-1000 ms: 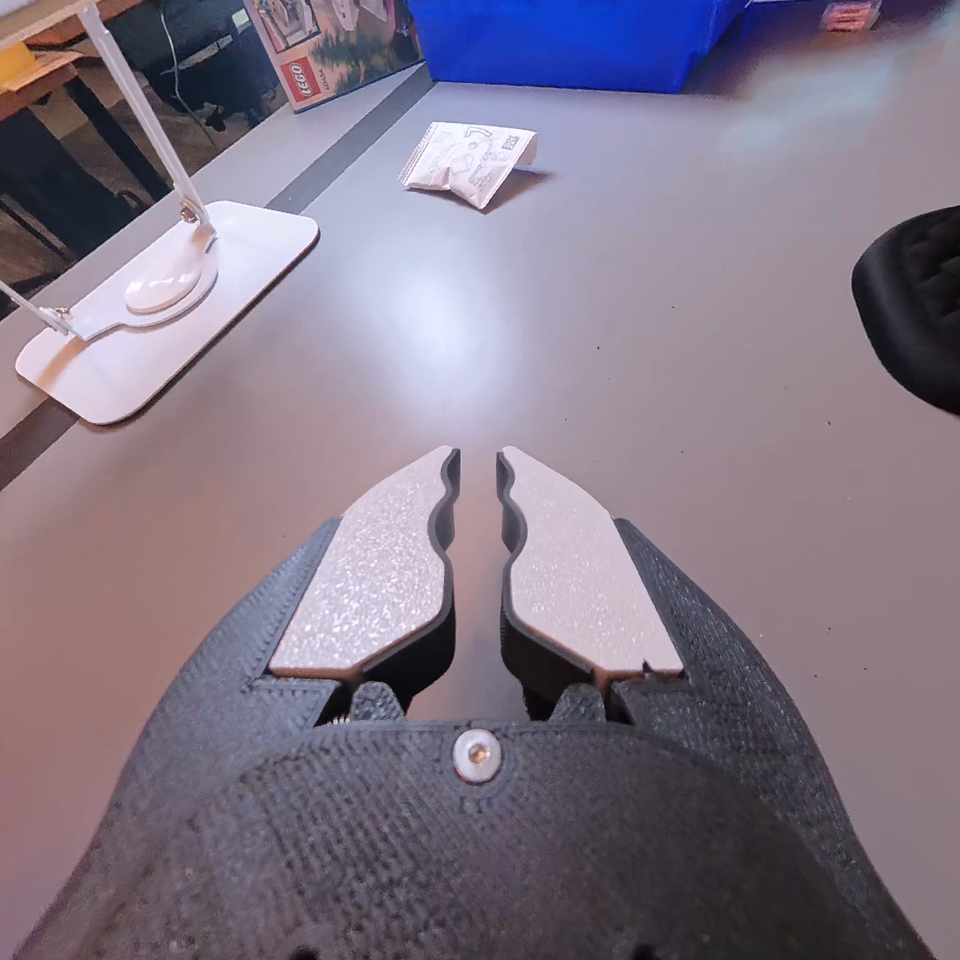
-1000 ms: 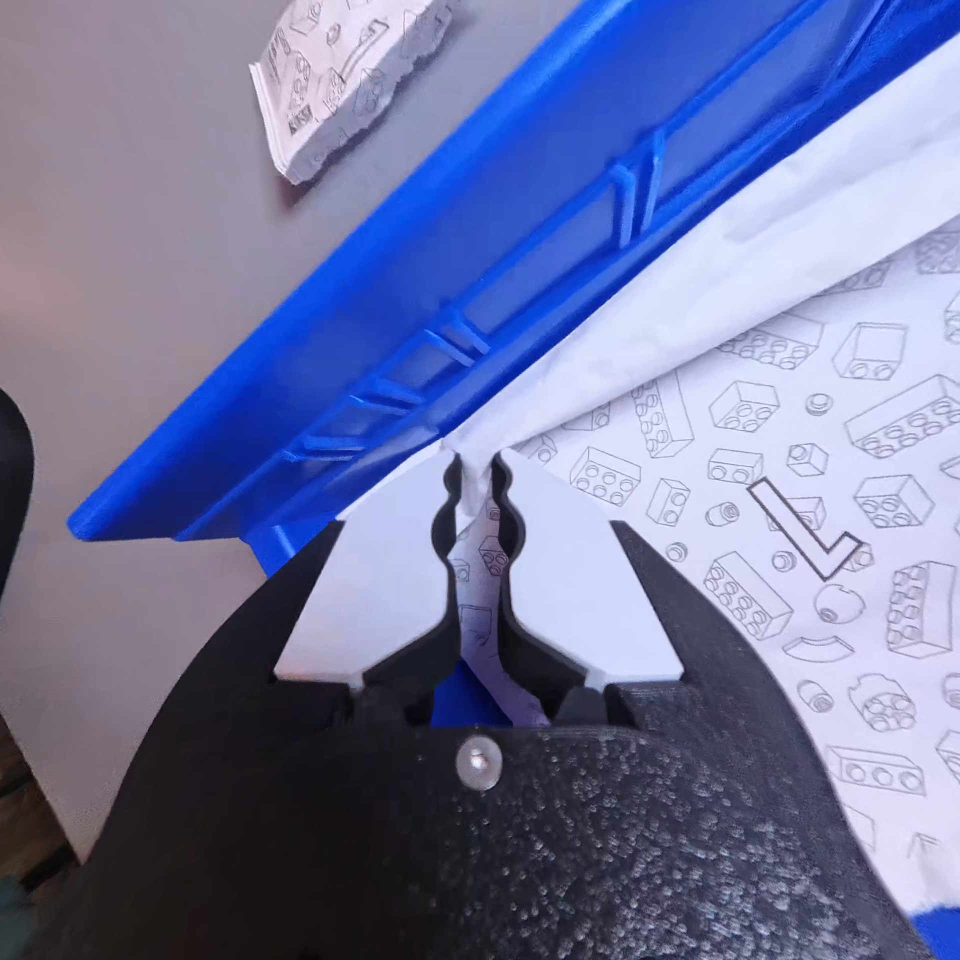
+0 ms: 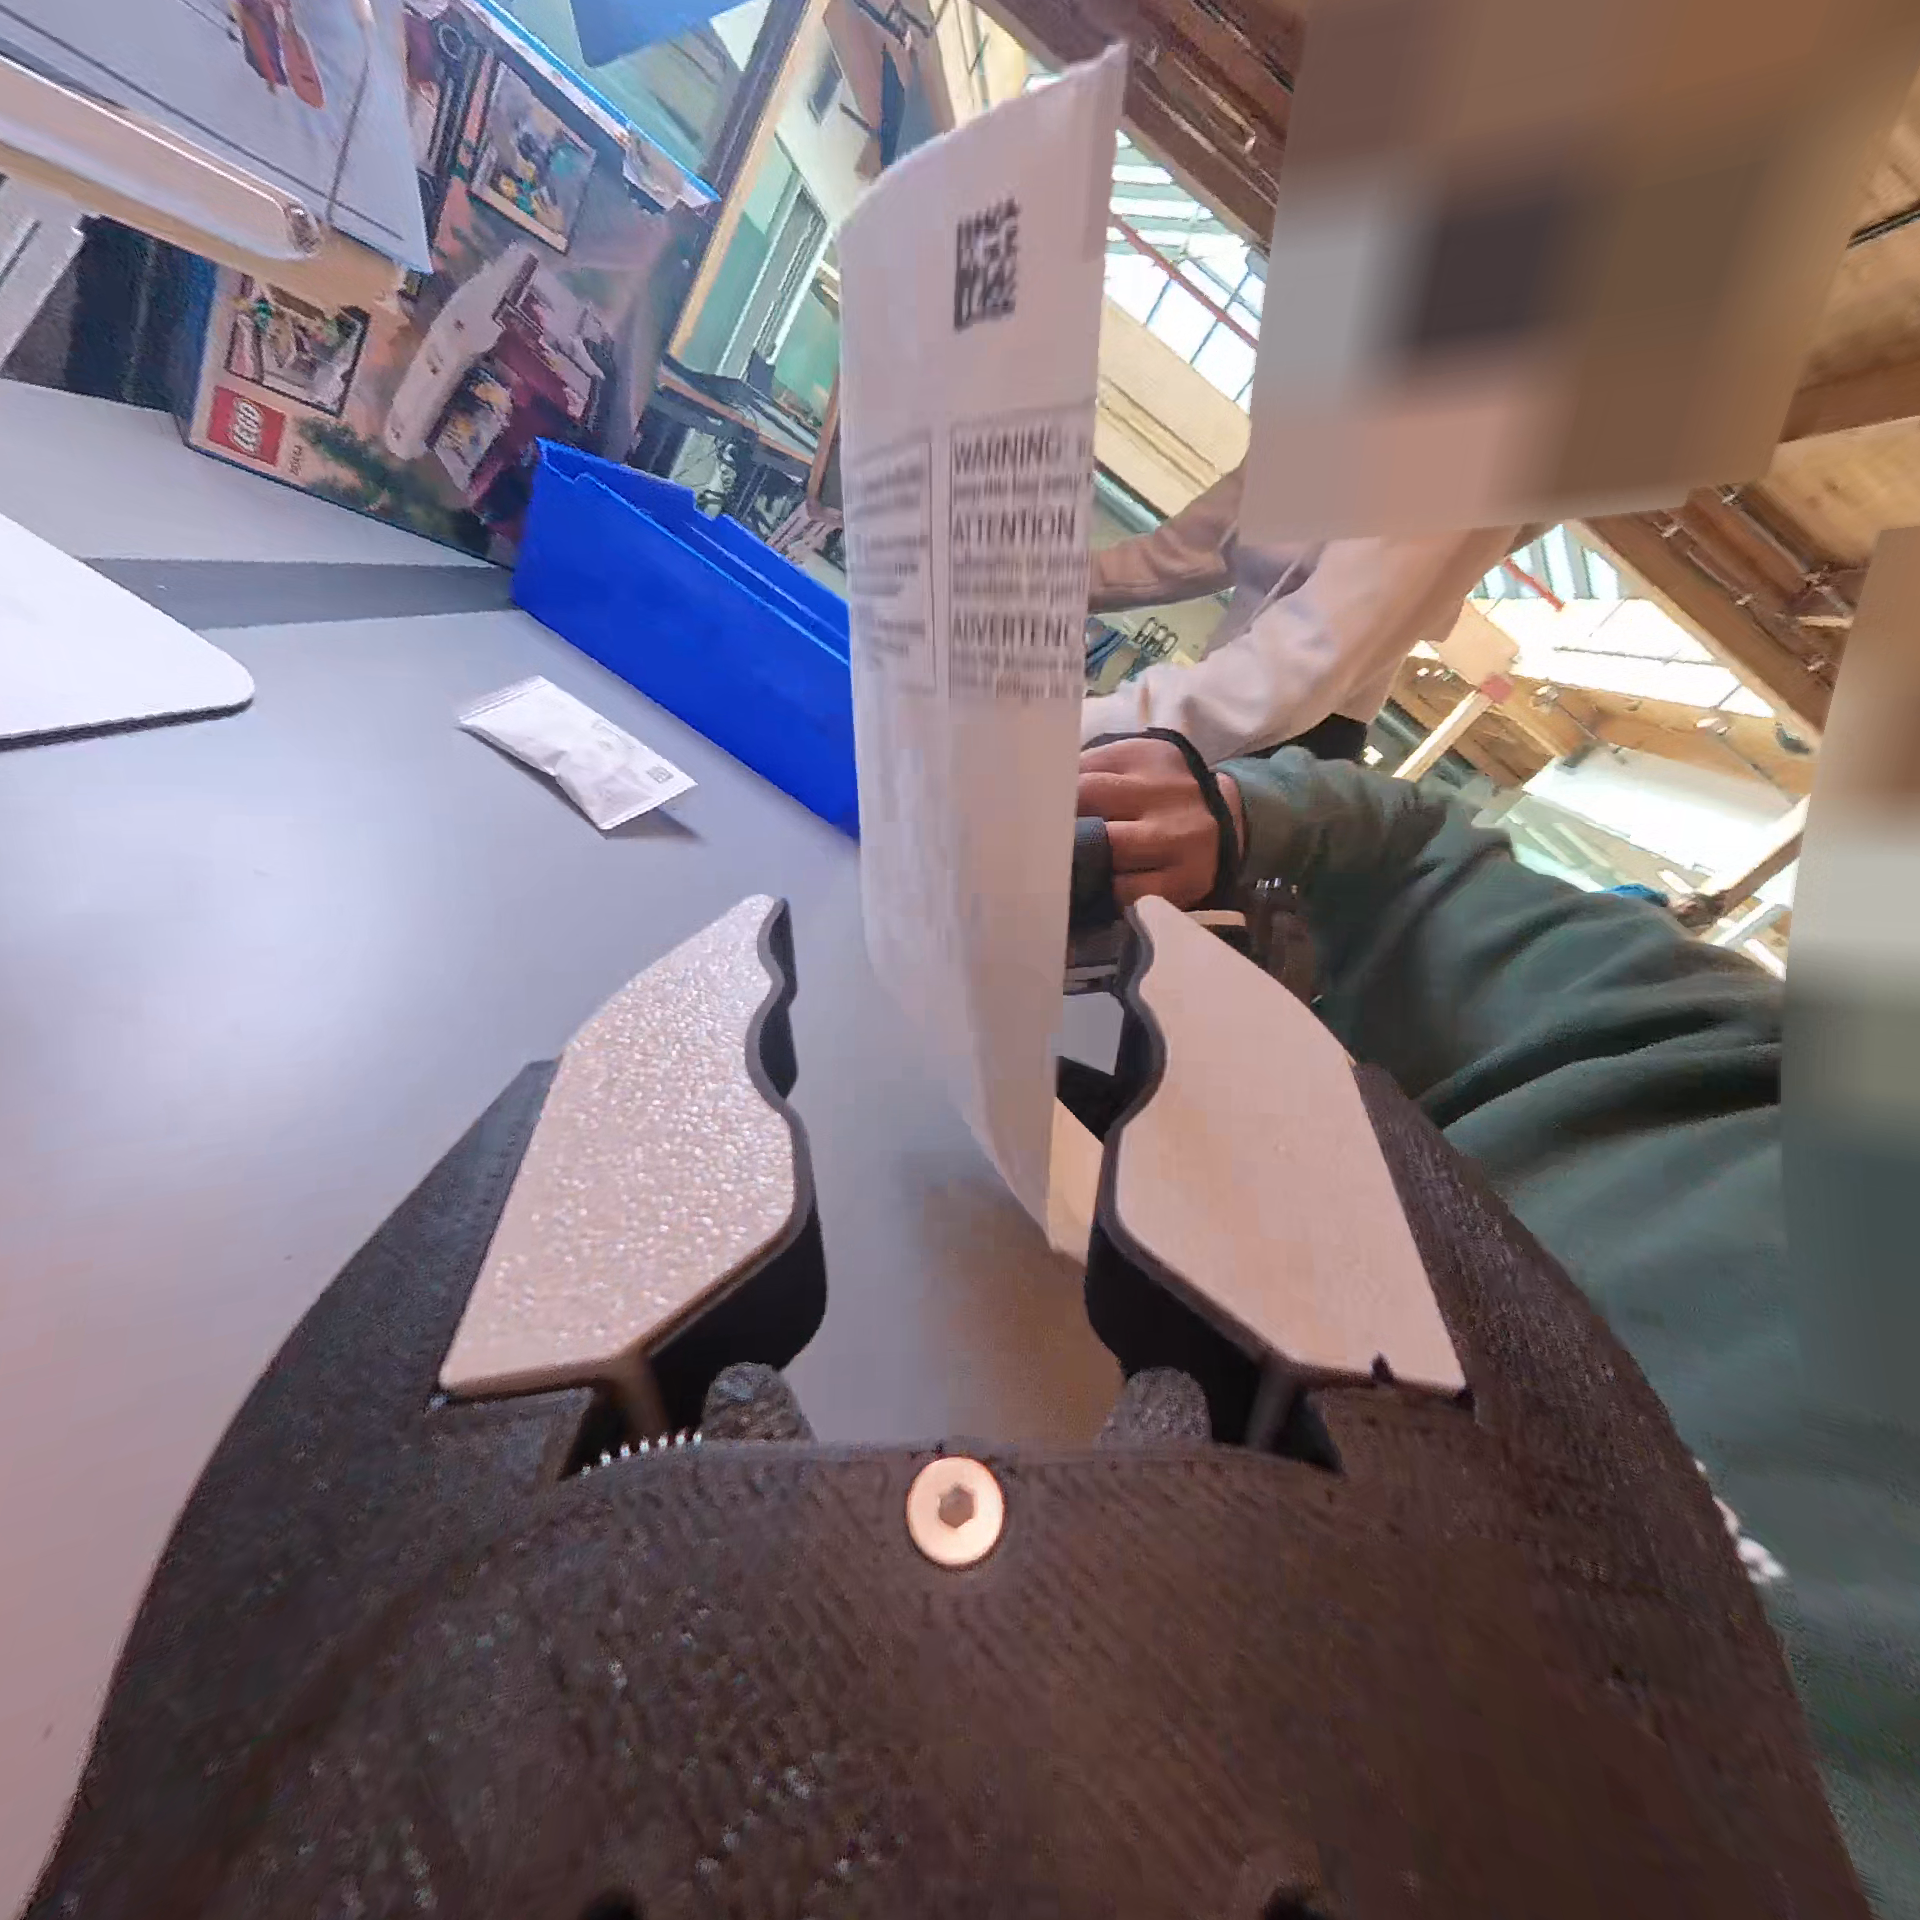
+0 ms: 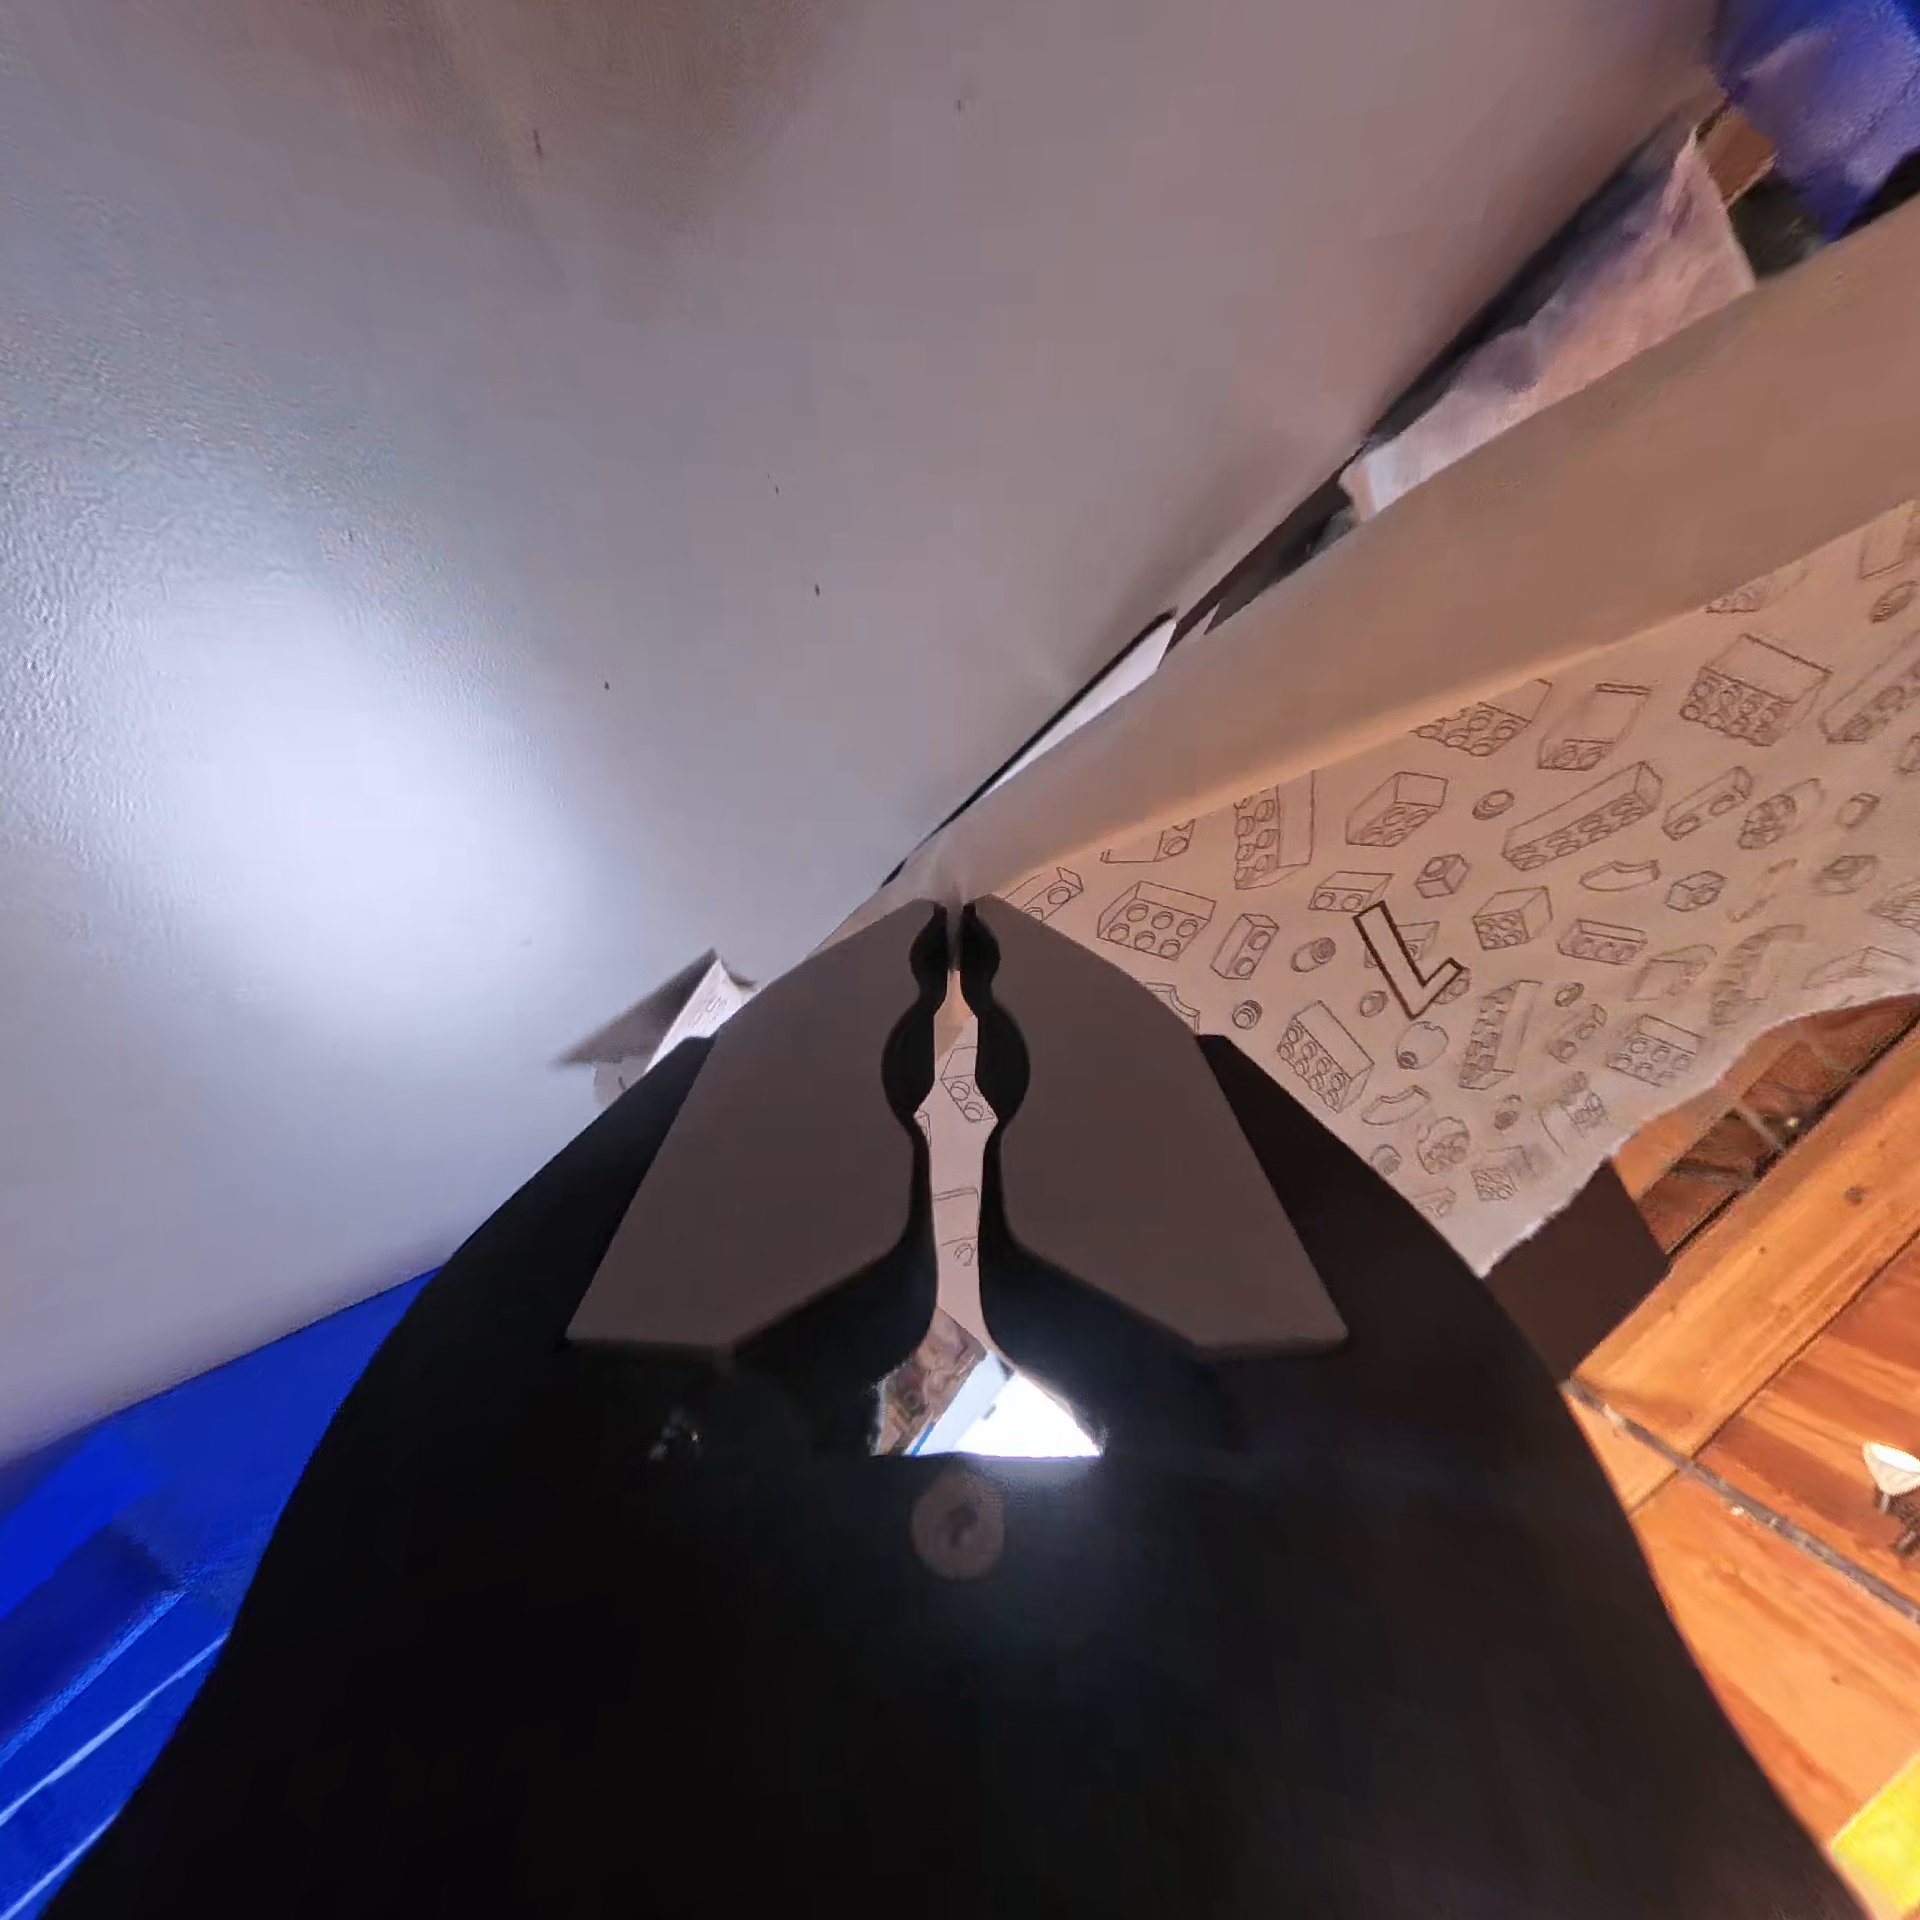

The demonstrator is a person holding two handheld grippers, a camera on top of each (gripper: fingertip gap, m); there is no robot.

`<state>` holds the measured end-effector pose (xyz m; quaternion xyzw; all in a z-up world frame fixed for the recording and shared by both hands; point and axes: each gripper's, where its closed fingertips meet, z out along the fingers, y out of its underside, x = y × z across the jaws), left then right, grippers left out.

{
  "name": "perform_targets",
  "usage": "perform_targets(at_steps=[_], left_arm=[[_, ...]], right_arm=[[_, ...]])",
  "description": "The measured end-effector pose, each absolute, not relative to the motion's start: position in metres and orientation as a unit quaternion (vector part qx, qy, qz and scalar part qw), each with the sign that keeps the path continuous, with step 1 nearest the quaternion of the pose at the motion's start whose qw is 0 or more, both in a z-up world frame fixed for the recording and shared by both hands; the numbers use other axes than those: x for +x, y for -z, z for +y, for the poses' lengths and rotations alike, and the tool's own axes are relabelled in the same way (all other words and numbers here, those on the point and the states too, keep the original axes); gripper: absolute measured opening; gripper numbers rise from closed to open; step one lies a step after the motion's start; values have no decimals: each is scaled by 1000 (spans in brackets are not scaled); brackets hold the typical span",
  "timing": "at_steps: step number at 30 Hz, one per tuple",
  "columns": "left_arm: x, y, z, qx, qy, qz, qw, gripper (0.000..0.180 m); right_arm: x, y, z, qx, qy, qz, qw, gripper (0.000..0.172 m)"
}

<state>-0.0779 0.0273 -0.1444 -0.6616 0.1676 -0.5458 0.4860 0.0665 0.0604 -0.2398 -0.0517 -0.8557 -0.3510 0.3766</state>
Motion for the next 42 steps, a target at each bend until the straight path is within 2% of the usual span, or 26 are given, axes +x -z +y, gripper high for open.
perform_targets(at_steps=[1, 2, 3, 4, 8, 10, 13, 16, 18, 20, 23, 25, 30, 36, 42], left_arm=[[-79, 150, 28, -671, 527, 179, 490, 46], [-80, 156, 27, -680, 506, 197, 492, 21], [-81, 162, 29, -694, 482, 205, 494, 8], [-85, 166, 33, -705, 452, 206, 505, 5], [-102, 159, 43, -705, 425, 151, 547, 2], [-104, 165, 46, -716, 391, 146, 559, 2], [-108, 166, 49, -720, 322, 171, 591, 2], [-114, 154, 48, -703, 259, 201, 631, 2], [-117, 146, 46, -689, 228, 208, 656, 2], [-114, 141, 43, -680, 193, 223, 672, 2], [-112, 138, 39, -671, 94, 251, 691, 2], [-107, 134, 34, -652, 43, 283, 702, 2], [-90, 142, 29, -626, -21, 340, 702, 2], [-66, 164, 28, -629, -4, 379, 679, 2], [-63, 177, 31, -667, 59, 354, 653, 2]], right_arm=[[62, 247, 57, -32, 340, -862, 375, 2], [58, 253, 55, -21, 329, -867, 374, 2], [56, 257, 55, -26, 324, -869, 374, 2], [54, 259, 59, -41, 320, -867, 379, 2], [45, 255, 63, -106, 254, -848, 454, 4], [47, 257, 55, -148, 198, -856, 455, 5], [48, 242, 44, -314, 60, -839, 440, 8], [42, 191, 38, -451, -108, -767, 444, 45], [38, 154, 46, -467, -149, -724, 485, 54], [32, 127, 59, -460, -134, -698, 531, 50], [19, 117, 54, -470, -175, -698, 511, 50], [7, 101, 55, -457, -200, -673, 546, 48], [-7, 95, 66, -379, -96, -663, 638, 38], [-15, 123, 57, -342, -75, -685, 638, 31], [-6, 115, 48, -300, -79, -682, 663, 23]])
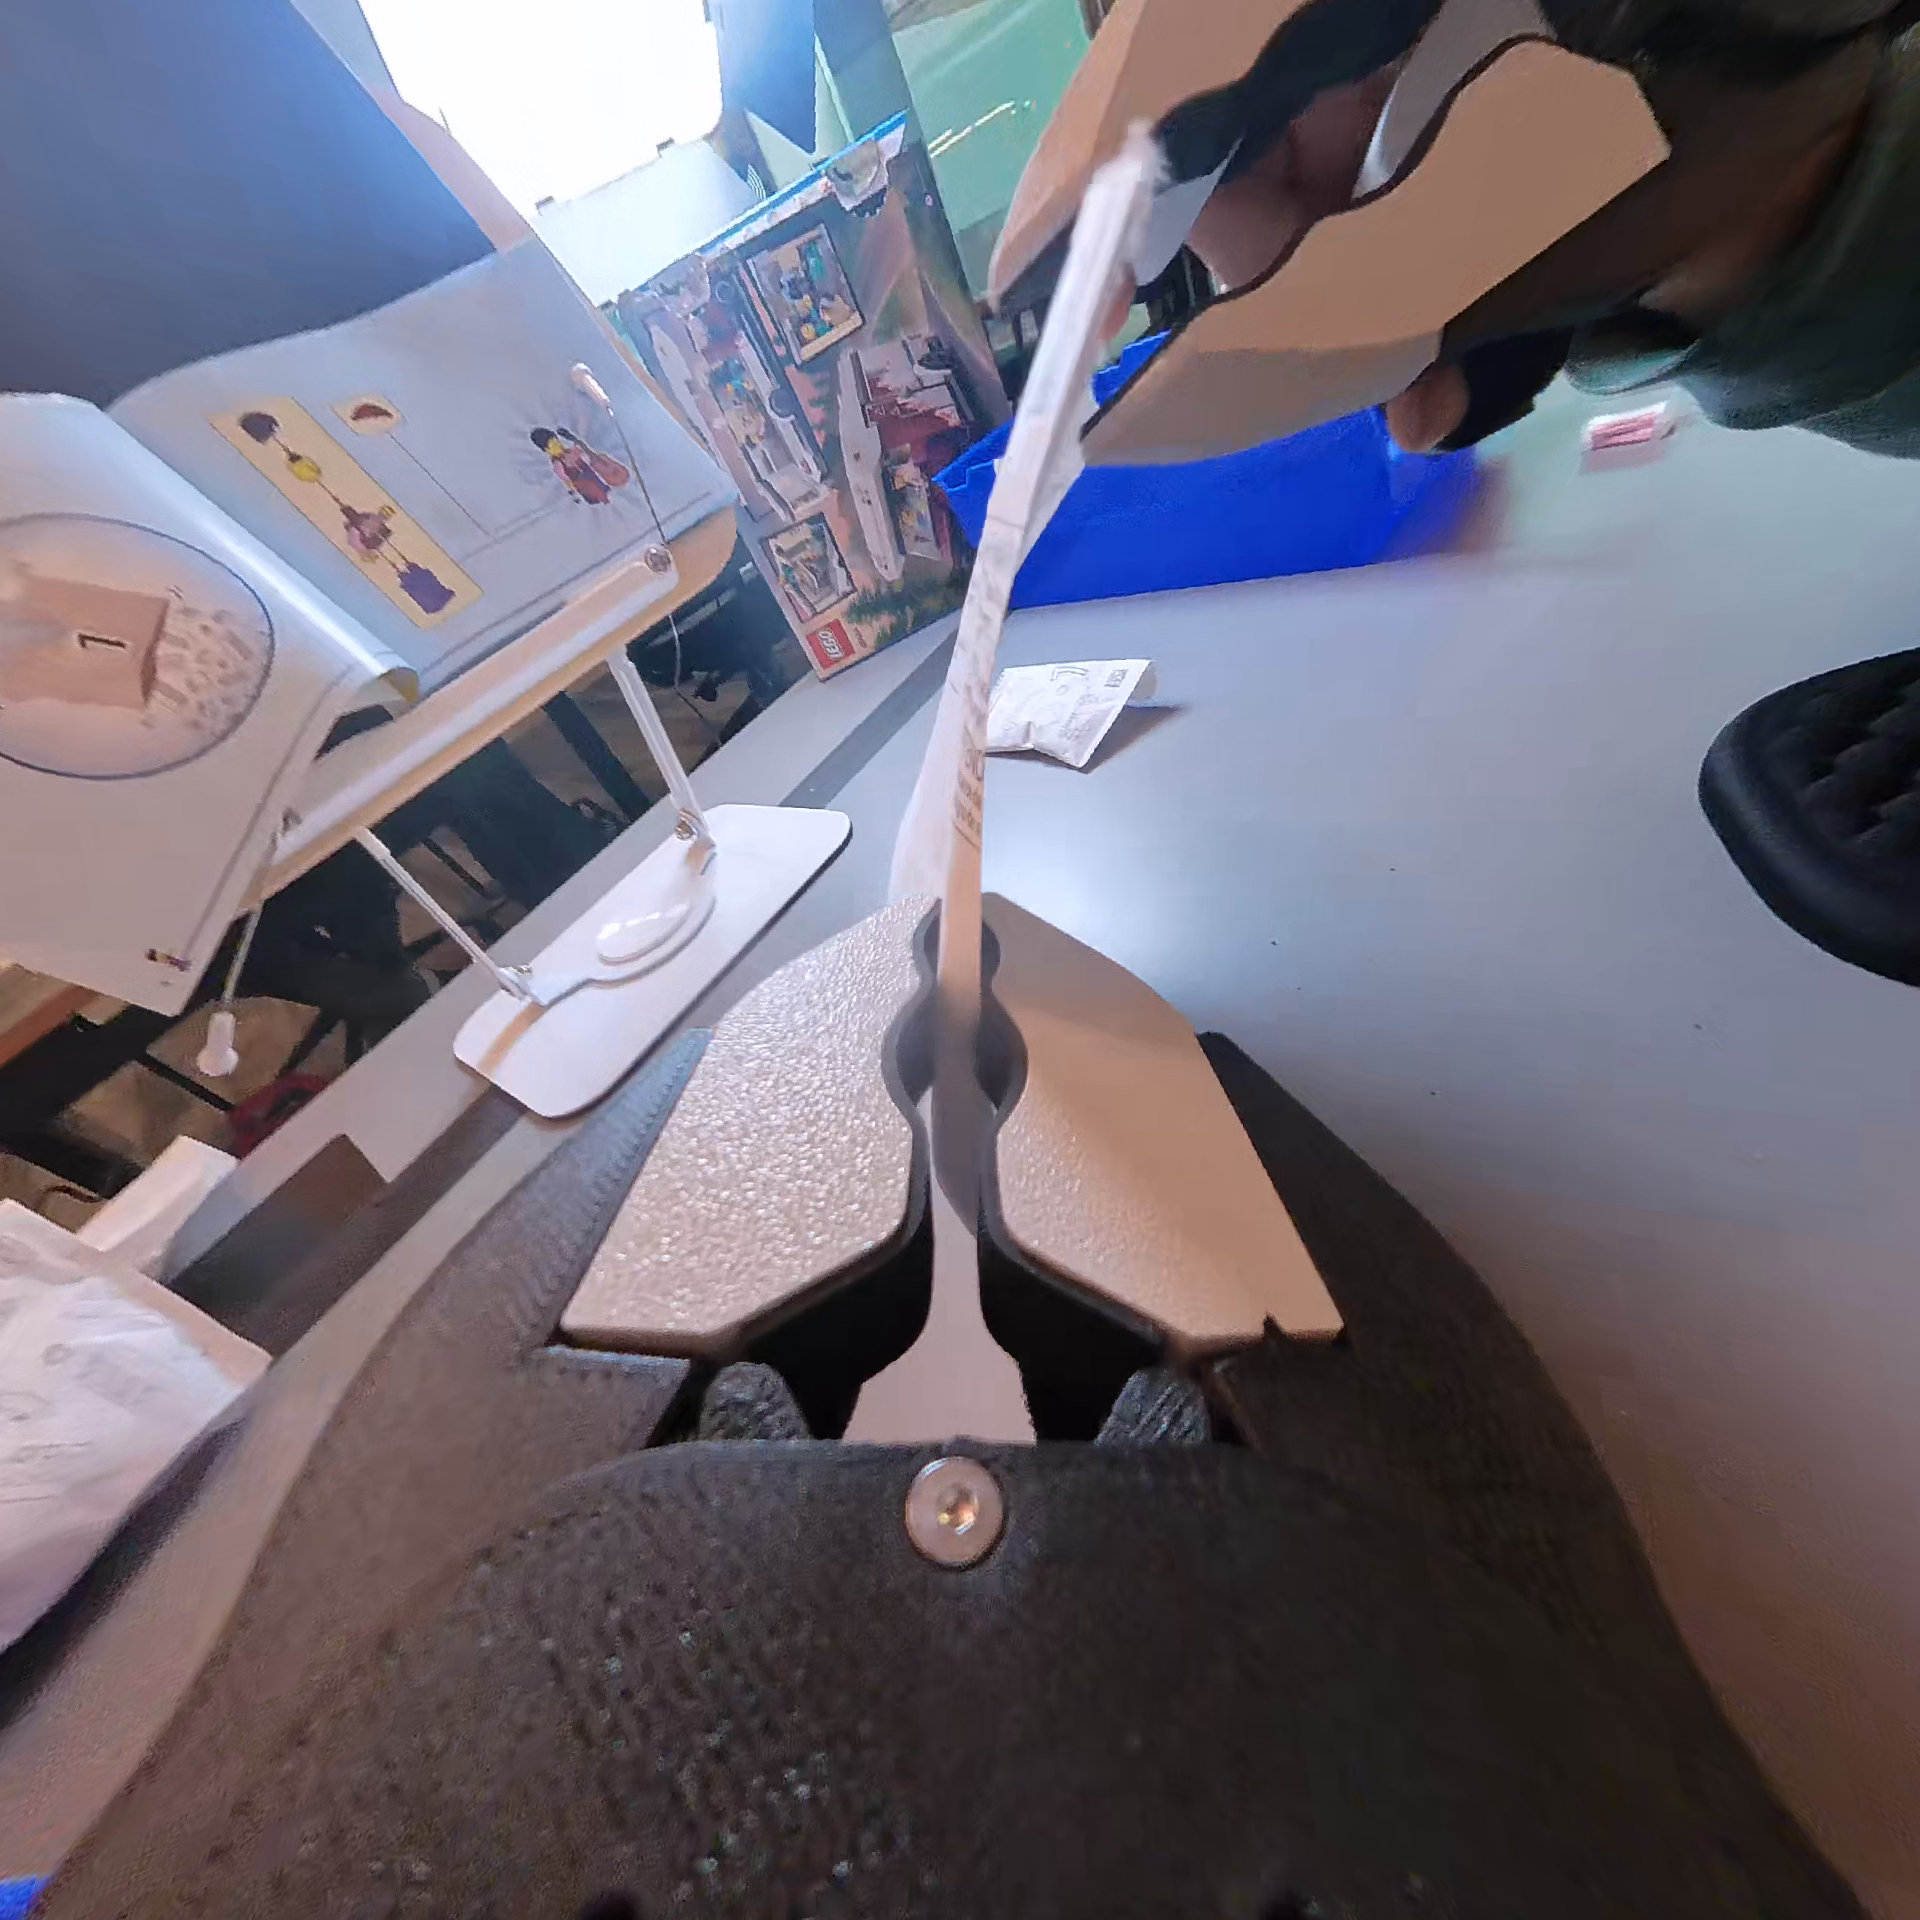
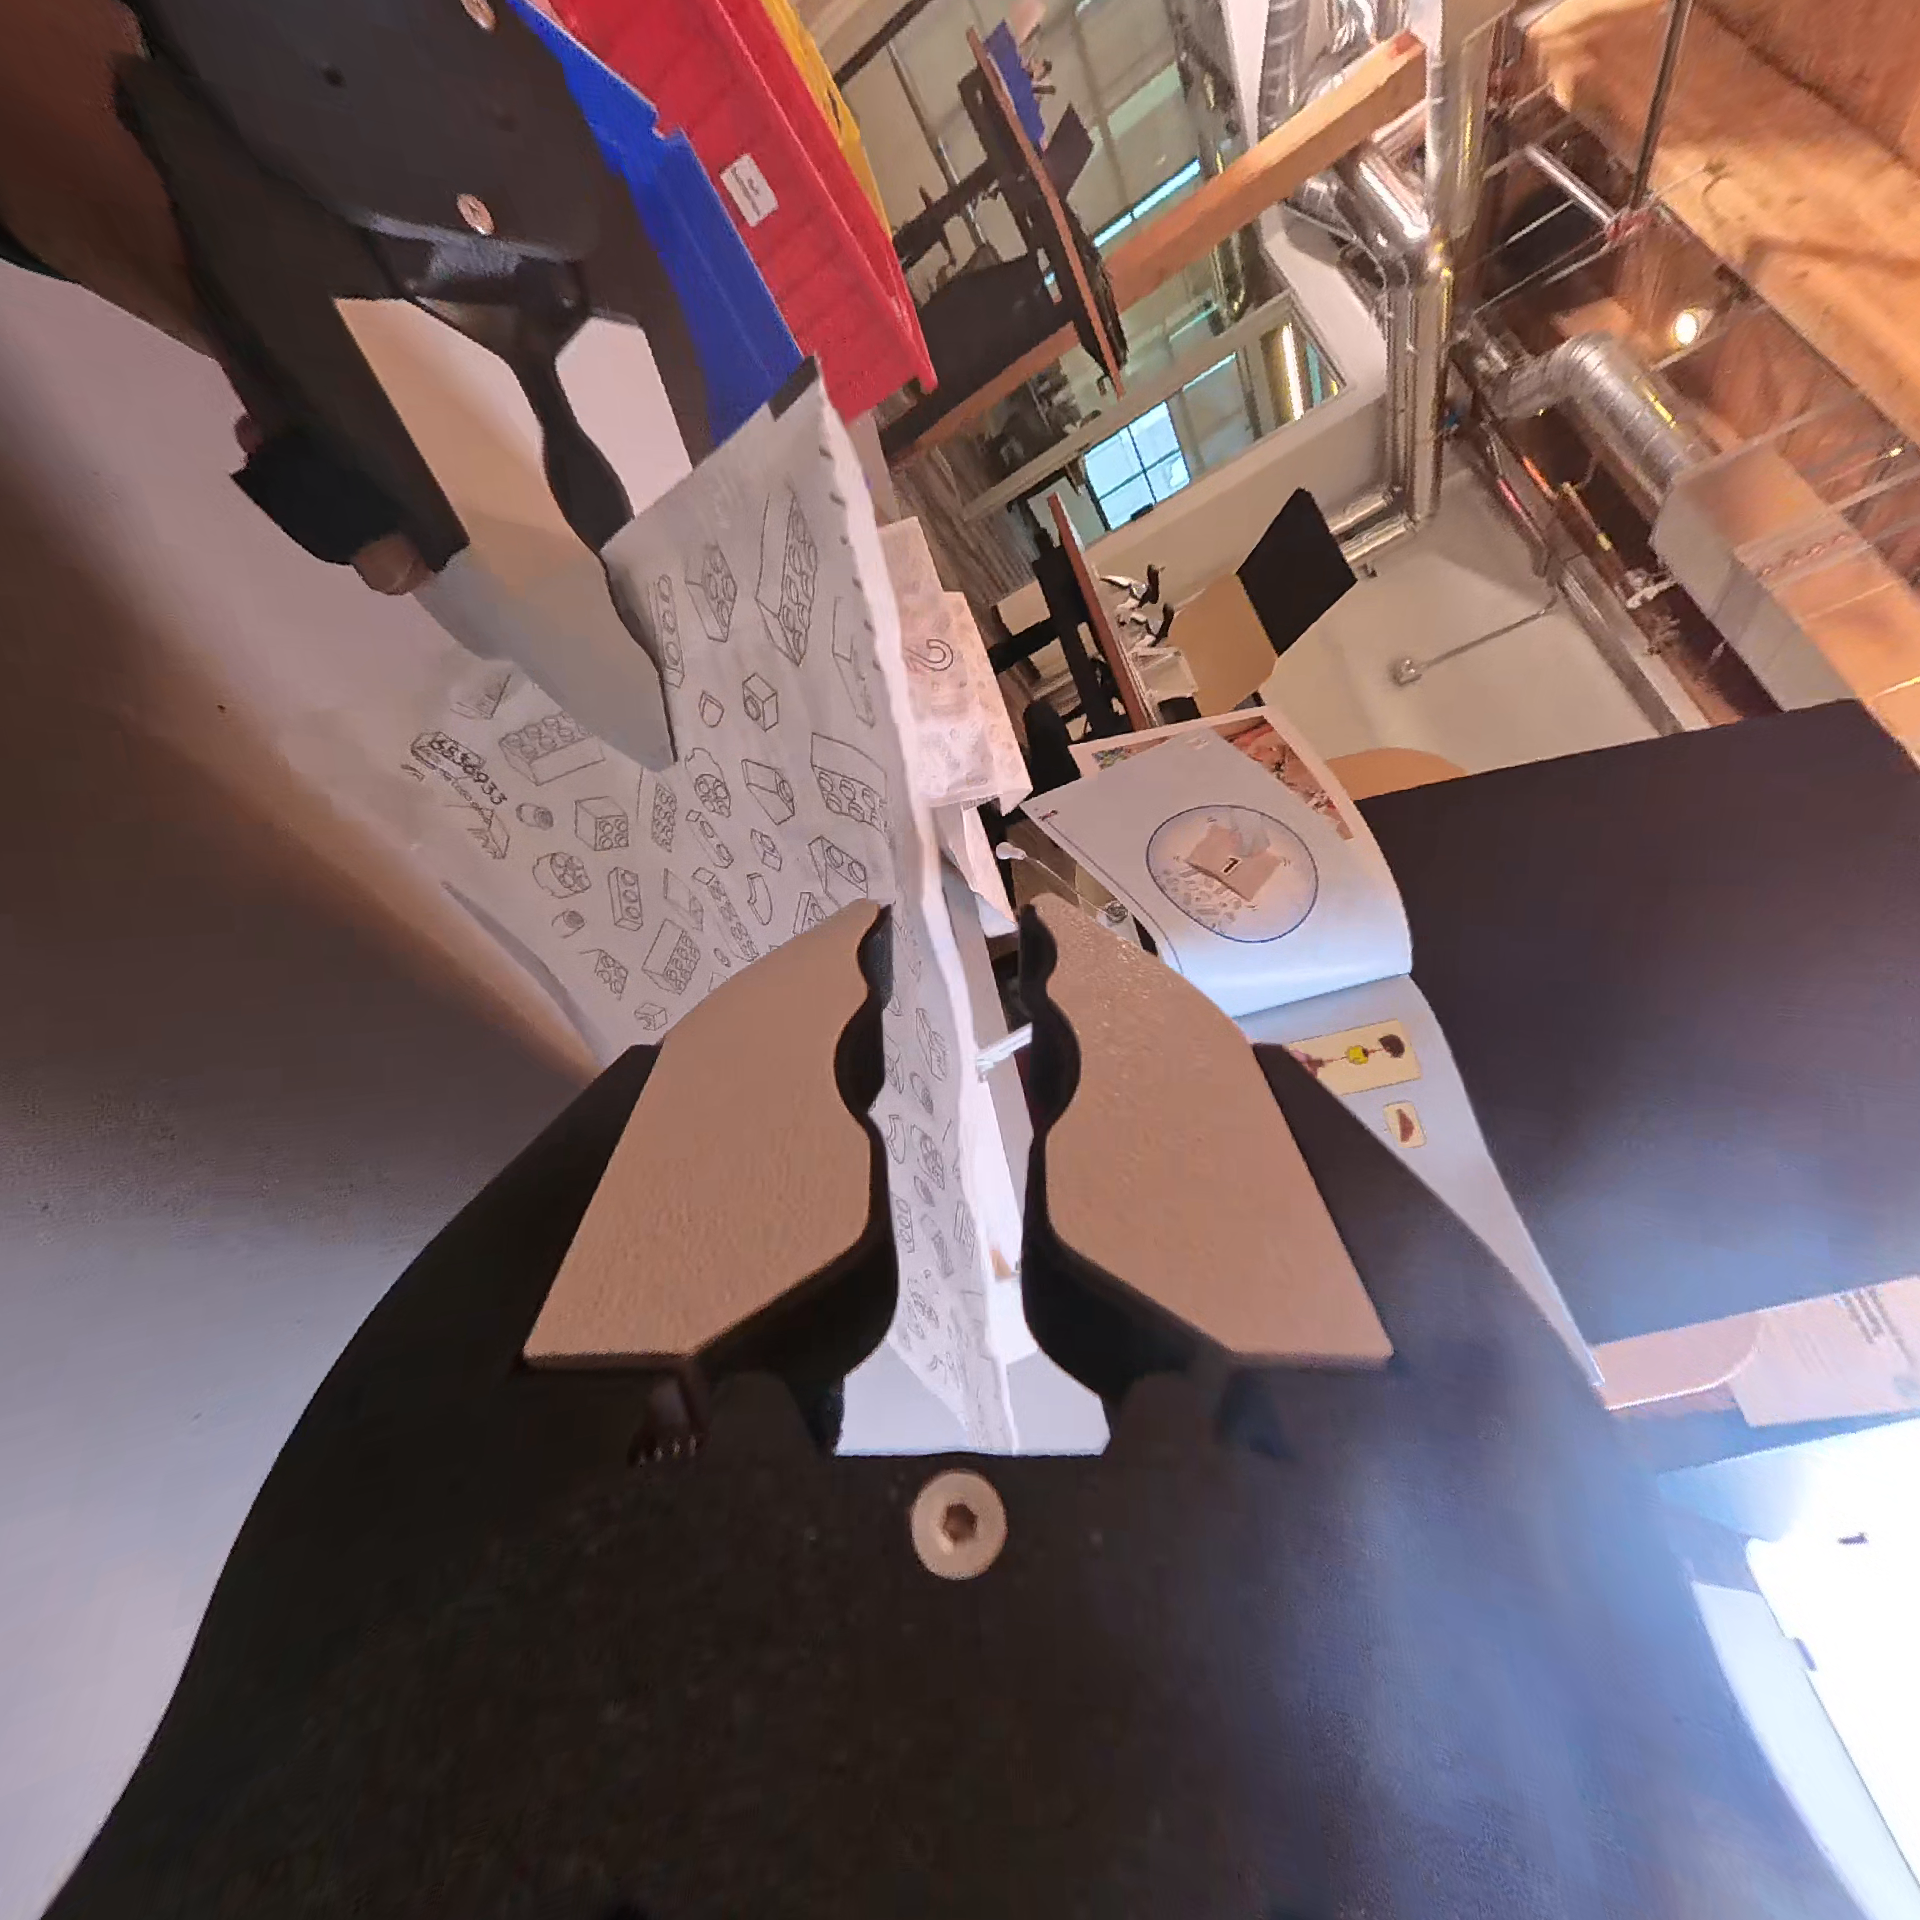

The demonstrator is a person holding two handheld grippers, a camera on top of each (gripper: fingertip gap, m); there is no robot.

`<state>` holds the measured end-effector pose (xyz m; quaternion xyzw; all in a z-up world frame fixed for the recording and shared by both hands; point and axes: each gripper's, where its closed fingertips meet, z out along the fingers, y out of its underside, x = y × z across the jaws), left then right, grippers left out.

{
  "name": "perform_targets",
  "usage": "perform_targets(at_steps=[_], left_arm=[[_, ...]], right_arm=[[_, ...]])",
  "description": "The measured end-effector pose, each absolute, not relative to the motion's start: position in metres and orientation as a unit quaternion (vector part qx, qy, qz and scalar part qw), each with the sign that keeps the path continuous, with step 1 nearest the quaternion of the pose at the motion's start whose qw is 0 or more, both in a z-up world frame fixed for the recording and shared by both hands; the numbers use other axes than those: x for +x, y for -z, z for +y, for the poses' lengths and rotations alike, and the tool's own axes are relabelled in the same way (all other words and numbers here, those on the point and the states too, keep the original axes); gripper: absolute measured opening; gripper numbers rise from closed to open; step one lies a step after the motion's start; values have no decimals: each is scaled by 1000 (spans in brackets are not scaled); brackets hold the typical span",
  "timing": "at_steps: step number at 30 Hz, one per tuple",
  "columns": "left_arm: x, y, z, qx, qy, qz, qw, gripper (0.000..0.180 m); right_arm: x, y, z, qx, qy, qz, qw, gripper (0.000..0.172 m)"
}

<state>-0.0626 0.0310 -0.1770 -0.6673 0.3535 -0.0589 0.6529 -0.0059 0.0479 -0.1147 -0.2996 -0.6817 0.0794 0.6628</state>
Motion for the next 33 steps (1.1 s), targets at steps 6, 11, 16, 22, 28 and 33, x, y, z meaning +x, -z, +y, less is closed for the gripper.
perform_targets(at_steps=[6, 11, 16, 22, 28, 33], left_arm=[[-65, 184, 34, -696, 95, 327, 633, 2], [-66, 185, 34, -701, 106, 320, 628, 2], [-64, 186, 32, -702, 114, 322, 625, 2], [-56, 185, 25, -680, 117, 362, 627, 2], [-57, 130, -2, -664, 320, 342, 583, 43], [-42, 107, 20, -720, 211, 384, 538, 39]], right_arm=[[0, 123, 39, -278, -70, -696, 658, 16], [-3, 130, 39, -279, -55, -704, 651, 15], [-6, 138, 46, -287, -35, -707, 646, 13], [-3, 153, 70, -325, 25, -715, 618, 0], [5, 162, 79, -319, 112, -737, 586, 0], [-4, 181, 78, -301, 183, -763, 543, 0]])
